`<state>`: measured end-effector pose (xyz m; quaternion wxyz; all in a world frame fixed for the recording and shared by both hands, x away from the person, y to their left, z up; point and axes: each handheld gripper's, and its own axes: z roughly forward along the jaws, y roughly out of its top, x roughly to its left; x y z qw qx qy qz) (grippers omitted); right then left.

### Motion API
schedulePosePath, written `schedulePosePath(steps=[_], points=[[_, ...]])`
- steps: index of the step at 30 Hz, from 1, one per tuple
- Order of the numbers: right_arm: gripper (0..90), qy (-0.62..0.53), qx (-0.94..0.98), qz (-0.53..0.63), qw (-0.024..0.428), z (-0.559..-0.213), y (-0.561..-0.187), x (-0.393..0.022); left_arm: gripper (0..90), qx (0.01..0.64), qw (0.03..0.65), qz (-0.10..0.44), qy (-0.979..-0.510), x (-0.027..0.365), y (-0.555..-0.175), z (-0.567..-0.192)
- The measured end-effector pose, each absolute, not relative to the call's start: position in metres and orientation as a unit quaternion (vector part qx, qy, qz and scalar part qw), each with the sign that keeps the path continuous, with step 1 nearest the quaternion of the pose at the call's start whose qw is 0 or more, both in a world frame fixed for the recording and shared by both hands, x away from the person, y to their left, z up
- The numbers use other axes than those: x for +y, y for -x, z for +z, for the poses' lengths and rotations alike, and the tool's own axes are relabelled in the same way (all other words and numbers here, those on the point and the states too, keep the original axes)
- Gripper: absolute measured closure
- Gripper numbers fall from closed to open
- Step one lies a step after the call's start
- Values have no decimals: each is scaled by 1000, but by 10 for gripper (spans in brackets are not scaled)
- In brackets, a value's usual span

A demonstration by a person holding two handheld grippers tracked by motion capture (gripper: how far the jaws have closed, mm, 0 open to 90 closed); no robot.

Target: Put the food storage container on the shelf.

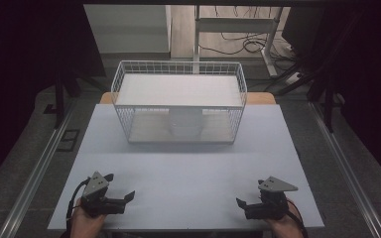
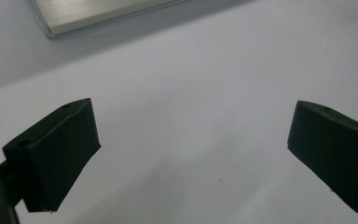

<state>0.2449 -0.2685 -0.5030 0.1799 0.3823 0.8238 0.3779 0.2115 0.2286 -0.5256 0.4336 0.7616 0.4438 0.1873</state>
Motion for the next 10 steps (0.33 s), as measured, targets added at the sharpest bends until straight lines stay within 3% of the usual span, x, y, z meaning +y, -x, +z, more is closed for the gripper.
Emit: schedulePosePath(steps=[10], points=[[0,-387,824,377,171,-505,-245,-270,6,455,422,158,-768,229,-216,-531]])
